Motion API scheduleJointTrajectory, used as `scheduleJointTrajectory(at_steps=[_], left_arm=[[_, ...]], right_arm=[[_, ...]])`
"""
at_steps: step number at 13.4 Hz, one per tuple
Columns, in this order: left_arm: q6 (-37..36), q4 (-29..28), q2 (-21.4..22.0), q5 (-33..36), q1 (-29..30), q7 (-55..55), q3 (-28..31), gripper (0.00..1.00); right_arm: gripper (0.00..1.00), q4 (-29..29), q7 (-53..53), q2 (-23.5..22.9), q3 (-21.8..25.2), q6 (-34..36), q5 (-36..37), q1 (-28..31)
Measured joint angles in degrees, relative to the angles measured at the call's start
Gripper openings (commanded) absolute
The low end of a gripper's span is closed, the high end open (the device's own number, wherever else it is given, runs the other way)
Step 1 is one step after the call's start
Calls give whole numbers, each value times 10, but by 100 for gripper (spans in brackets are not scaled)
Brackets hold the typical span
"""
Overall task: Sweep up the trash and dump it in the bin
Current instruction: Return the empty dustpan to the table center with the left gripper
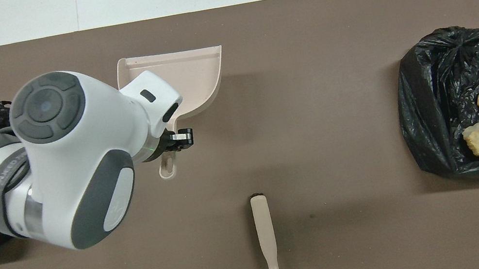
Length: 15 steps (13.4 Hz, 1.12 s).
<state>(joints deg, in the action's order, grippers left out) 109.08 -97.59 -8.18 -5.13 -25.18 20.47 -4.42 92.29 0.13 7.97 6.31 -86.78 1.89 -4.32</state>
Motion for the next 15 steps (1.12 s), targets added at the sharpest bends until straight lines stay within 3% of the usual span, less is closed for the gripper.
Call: scheduleJointTrajectory(at_steps=[3, 5, 6, 9, 10, 15], left_arm=[[96, -8, -61, -2, -29, 52, 0, 0], [151, -8, -99, -2, -43, 71, 0, 6], [168, -8, -114, -2, -49, 76, -1, 26], [207, -8, -125, -2, -58, 96, 0, 58], [215, -8, -124, -2, -59, 105, 0, 100], [216, -7, -122, -2, -59, 113, 5, 100]], right_arm=[[100, 1, 0, 0, 0, 0, 0, 0], [100, 3, 0, 0, 0, 0, 0, 0], [100, 4, 0, 0, 0, 0, 0, 0], [100, 6, 0, 0, -1, 0, 0, -1], [100, 6, 0, 0, -1, 0, 0, -1], [100, 6, 0, 0, -1, 0, 0, -1]])
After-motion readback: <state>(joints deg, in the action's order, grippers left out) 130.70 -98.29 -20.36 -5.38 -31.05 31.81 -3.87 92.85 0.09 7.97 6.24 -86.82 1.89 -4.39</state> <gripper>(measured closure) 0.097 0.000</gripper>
